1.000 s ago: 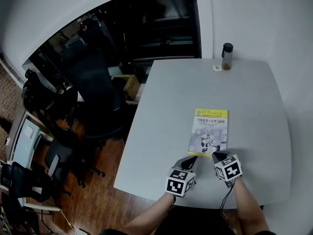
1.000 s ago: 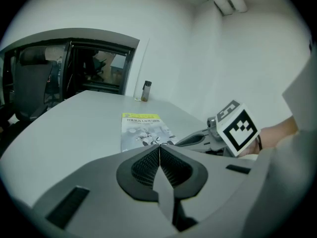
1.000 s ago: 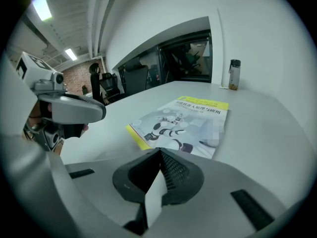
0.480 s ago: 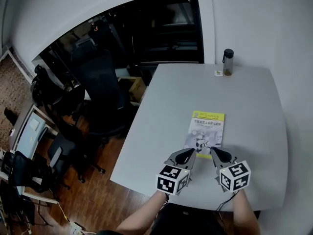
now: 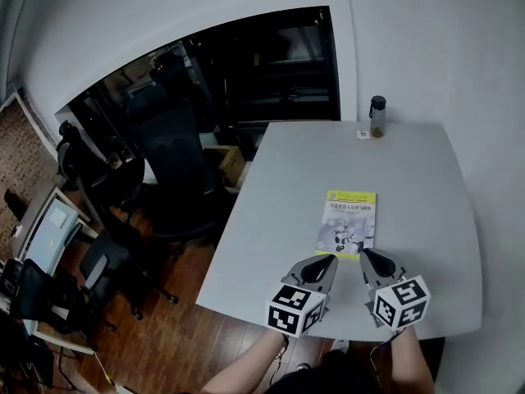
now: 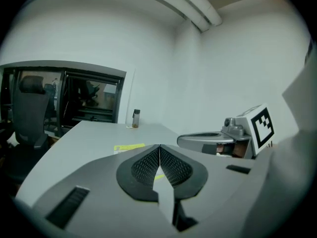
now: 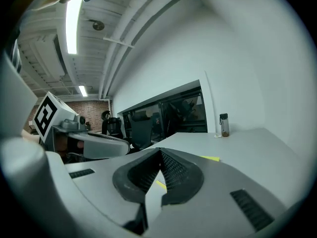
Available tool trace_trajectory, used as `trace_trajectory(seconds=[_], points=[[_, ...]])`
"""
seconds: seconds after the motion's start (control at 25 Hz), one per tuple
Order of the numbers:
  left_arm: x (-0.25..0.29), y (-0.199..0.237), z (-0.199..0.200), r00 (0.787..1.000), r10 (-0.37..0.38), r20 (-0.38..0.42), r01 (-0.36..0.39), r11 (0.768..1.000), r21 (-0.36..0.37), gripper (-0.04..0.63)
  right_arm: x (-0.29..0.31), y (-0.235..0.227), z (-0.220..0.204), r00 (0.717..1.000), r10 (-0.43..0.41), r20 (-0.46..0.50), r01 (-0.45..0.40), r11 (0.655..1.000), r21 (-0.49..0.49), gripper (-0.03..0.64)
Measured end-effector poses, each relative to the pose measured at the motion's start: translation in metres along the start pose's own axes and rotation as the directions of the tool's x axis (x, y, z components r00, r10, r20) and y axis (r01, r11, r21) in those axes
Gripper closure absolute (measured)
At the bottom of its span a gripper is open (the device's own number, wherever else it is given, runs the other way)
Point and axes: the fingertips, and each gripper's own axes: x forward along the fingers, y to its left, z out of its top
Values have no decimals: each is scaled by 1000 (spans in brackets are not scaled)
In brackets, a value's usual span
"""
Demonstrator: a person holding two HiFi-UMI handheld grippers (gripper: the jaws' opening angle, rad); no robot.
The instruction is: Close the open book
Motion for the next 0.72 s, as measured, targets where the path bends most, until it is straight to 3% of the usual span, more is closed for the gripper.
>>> trace_trajectory(seconds=[0.36,0.72], points=[[-66,-31,12,996,-59,64,56,997,53,589,-44,63,24,997,-40,67,43,998,-52,614],[-108,-53,20,991,-90,99,82,993,86,589,-77,98,37,992,-59,114,67,996,-62,614]])
